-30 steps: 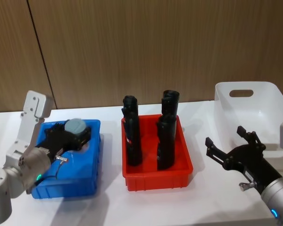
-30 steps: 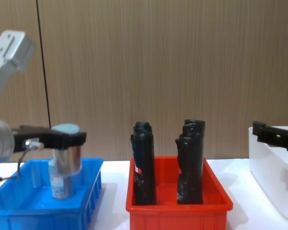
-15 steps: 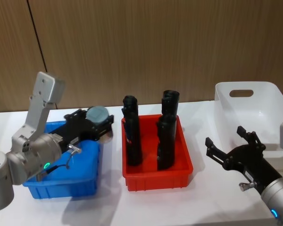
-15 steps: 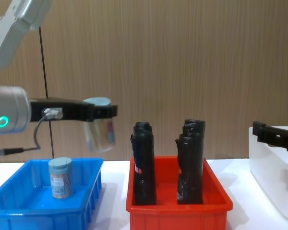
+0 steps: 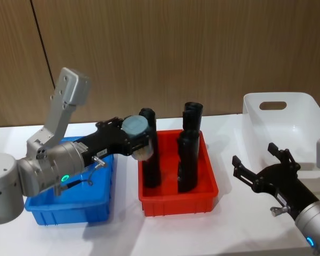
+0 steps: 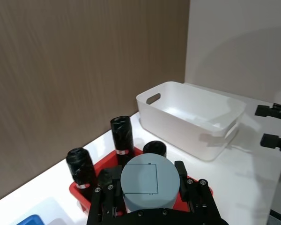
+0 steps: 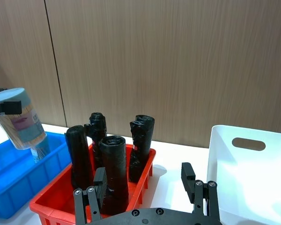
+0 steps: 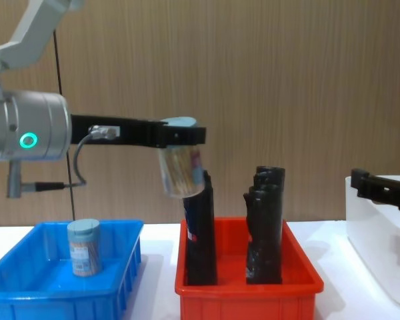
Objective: Pick the cotton swabs from the blue box and place them into the white box.
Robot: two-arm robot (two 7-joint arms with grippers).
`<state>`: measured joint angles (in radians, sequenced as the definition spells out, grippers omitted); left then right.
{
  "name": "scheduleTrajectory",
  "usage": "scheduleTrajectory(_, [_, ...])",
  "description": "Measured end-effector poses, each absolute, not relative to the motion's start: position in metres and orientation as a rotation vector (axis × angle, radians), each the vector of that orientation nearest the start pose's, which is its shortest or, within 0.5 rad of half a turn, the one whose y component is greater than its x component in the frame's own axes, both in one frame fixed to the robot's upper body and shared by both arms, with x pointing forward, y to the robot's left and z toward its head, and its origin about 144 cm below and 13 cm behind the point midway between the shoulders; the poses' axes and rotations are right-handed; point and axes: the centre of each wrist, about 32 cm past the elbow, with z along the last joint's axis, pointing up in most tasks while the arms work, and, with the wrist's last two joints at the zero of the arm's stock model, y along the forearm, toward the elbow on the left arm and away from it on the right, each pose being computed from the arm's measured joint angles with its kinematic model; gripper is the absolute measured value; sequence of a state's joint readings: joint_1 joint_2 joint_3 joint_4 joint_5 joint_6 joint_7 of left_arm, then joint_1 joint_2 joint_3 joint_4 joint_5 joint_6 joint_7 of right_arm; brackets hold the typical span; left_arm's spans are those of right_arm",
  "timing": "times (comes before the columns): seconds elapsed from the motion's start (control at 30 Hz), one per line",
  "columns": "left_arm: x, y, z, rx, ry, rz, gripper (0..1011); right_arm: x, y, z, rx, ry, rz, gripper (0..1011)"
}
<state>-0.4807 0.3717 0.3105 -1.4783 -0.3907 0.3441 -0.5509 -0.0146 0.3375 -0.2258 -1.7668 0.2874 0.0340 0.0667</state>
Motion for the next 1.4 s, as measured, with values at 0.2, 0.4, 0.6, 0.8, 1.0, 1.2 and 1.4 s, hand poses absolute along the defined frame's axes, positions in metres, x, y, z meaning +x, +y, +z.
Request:
scheduleTrajectory(0.2, [0.569,0.247,1.287,0.120,0.025,0.746,671,0.443,-0.237,1.189,0.026,-0.075,-1.230,1001])
scheduleTrajectory(0.4, [0.574,0.243,1.295,0.117,0.039,0.730,671,0.443,-0.237,1.189,0.026,-0.075,-1.229,1002])
scheduleTrajectory(0.6, [0.581,0.237,1.304,0.121,0.058,0.712,671,0.443,-0.237,1.189,0.026,-0.075,-1.229,1001])
scheduleTrajectory(0.8, [0.586,0.231,1.309,0.126,0.064,0.699,671,0.443,-0.237,1.189,0.026,-0.075,-1.229,1001])
scheduleTrajectory(1.0, [0.593,0.224,1.314,0.129,0.067,0.683,671,0.443,-0.237,1.189,0.026,-0.075,-1.229,1002])
scheduleTrajectory(1.2, [0.597,0.217,1.317,0.127,0.071,0.665,671,0.443,-0.237,1.189,0.026,-0.075,-1.229,1001])
scheduleTrajectory(1.4, [0.600,0.211,1.319,0.122,0.075,0.651,671,0.443,-0.237,1.189,0.026,-0.075,-1.229,1001])
